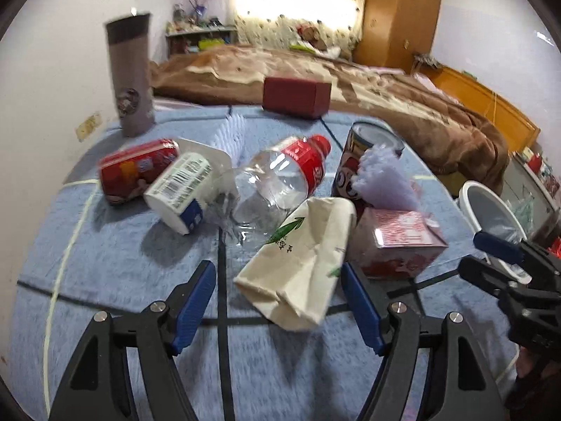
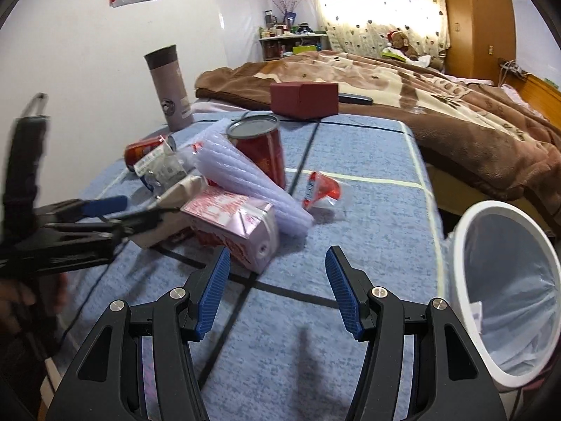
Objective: Collect trash
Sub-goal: 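Grasp the pink milk carton with the right tool while the left tool grasps the cream paper bag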
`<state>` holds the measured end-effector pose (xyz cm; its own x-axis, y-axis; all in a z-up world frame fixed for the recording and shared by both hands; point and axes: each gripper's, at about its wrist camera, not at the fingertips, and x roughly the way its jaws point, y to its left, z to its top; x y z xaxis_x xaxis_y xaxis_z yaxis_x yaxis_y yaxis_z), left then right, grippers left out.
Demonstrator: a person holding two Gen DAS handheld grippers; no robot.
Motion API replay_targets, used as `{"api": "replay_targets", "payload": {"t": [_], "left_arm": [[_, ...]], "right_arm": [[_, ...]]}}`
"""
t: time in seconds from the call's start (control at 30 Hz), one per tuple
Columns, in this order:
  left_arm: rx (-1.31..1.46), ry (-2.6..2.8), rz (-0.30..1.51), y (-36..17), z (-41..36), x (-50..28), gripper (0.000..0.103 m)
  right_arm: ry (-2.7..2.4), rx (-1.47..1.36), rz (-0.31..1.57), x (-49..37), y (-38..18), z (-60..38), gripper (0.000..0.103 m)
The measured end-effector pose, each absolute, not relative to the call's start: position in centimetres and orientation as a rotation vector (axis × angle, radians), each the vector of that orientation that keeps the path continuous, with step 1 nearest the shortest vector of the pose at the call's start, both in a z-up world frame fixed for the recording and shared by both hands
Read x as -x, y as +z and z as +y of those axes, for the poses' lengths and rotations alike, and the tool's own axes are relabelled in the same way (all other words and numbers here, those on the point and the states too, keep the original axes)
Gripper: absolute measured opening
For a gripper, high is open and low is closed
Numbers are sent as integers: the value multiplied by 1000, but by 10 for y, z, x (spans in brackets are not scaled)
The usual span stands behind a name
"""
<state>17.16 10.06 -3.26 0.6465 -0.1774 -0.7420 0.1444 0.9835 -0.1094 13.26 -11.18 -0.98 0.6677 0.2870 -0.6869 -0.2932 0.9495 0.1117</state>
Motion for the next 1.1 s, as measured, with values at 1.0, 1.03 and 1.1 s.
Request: {"api": "replay_targets", "payload": {"t": [1.0, 1.03, 1.1], "left_arm": [[174, -215, 900, -44, 142, -155, 44], [182, -217, 902, -45, 143, -154, 44], [200, -215, 903, -46, 146, -153, 45]], "right_arm": [[569, 71, 759, -171, -7, -84, 58], [576, 65, 762, -174, -7, -84, 59], [610, 59, 804, -180, -12, -83, 59]]}}
